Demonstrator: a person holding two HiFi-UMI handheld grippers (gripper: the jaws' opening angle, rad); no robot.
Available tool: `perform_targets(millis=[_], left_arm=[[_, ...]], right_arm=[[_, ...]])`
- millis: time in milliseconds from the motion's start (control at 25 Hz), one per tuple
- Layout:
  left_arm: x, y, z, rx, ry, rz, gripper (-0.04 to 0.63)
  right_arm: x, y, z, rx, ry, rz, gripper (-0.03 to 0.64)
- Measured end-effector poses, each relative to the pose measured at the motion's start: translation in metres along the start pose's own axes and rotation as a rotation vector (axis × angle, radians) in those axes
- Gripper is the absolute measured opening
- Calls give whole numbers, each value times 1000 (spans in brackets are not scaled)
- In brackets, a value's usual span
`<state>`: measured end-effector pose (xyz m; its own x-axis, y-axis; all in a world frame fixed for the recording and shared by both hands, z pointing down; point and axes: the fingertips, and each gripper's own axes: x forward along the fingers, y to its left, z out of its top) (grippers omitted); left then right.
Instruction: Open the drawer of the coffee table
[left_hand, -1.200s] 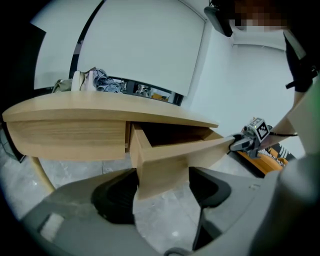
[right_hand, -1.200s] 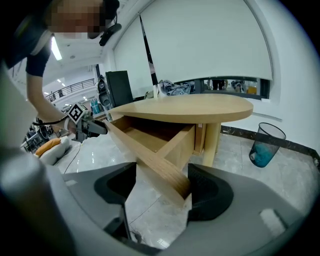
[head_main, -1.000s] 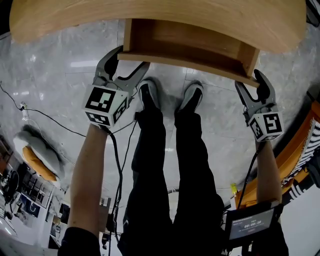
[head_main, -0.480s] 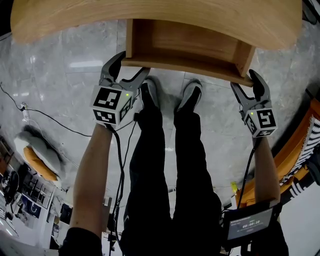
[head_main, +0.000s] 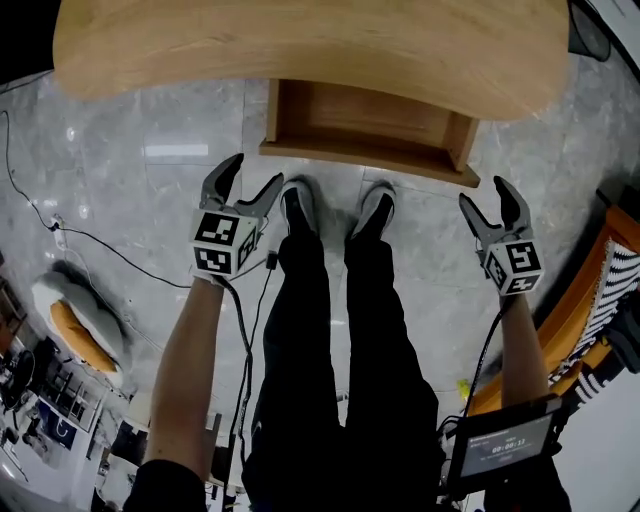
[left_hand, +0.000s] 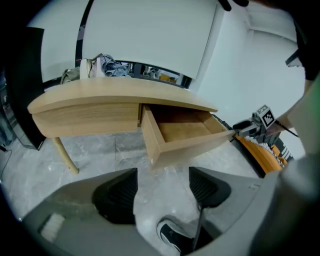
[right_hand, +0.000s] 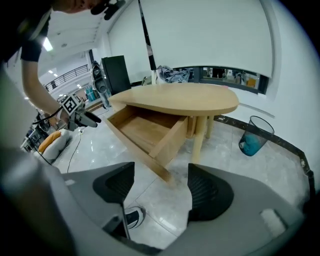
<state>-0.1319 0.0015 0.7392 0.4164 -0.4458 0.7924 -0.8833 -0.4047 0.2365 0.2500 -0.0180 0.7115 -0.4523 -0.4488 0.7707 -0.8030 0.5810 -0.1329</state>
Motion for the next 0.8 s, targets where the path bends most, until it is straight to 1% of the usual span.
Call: perform_targets(millis=[80,160,240,320,400,480,560,680,800], left_arm=[[-20,2,5,-20,-5,23,330],[-48,1,19,-62,-30,63,330],[-83,-6,47,-121,-81,99,325],[-117,-18,89,-170,-154,101,319],[-145,-32,144,-190,-251,73,308],[-173,-48,202,-187,-350,32,296],[-206,-66,253,-173,-432,-5,277],[-255,-89,315,-158,-529,-45,242],[-299,-107,361,-170,-592,-81,167]], right_arm=[[-22,-5,14,38,-30,-30,339],[-50,-2,35,103,-78,-53,315],[-80,10,64,178,-133,-60,286],[-107,29,103,215,-189,-55,270],[-128,46,151,207,-254,-40,256],[-149,59,199,181,-321,-16,244],[-178,68,244,162,-382,5,224],[-225,69,306,151,-468,-3,182],[-268,64,364,172,-551,-34,142]])
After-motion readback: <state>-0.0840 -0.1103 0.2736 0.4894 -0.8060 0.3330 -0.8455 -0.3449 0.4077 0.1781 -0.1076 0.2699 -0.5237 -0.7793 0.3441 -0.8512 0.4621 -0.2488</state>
